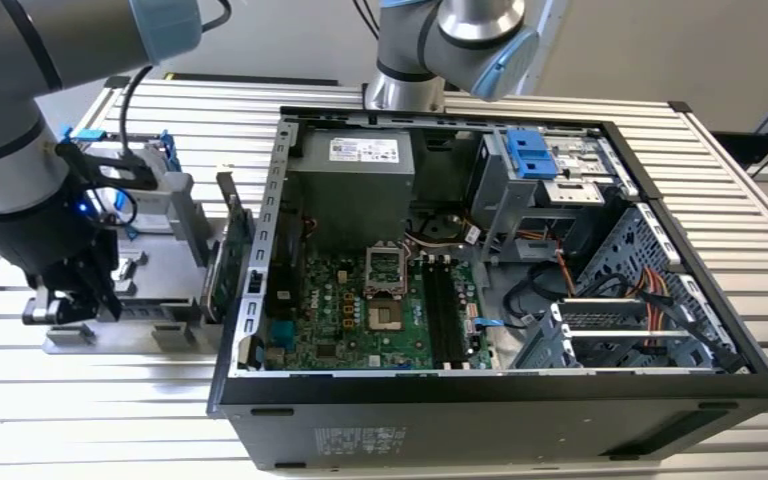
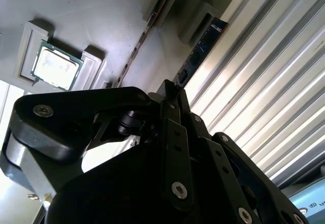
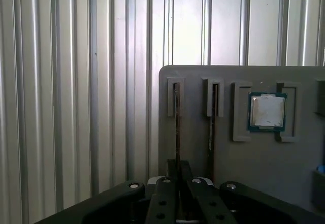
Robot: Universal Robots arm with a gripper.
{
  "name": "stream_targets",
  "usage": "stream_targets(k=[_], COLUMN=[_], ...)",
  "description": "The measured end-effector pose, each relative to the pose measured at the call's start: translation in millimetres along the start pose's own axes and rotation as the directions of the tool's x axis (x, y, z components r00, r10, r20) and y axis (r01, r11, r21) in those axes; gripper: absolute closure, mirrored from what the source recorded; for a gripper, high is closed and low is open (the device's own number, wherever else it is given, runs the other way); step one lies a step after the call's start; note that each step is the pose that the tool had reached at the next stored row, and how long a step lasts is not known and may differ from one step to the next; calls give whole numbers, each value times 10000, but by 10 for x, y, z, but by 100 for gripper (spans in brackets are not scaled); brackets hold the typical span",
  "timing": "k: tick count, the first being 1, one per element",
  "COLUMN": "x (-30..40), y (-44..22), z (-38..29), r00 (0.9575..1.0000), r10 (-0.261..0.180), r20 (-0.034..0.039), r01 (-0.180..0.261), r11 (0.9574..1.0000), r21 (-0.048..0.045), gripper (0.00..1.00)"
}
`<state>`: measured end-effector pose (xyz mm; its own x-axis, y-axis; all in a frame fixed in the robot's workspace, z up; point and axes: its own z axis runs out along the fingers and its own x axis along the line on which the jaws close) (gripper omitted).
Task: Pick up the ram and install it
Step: 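Pick up the ram and move it above insertion slot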
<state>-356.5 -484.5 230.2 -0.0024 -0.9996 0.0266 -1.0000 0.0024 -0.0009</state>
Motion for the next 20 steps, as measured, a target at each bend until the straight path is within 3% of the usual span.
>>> stream_targets(k=[20], x=[2], y=[0], z=[-62], r00=[10000], r10=[0], r20=[-1], r01=[0], r11=[10000], r21=[-1], gripper=[100])
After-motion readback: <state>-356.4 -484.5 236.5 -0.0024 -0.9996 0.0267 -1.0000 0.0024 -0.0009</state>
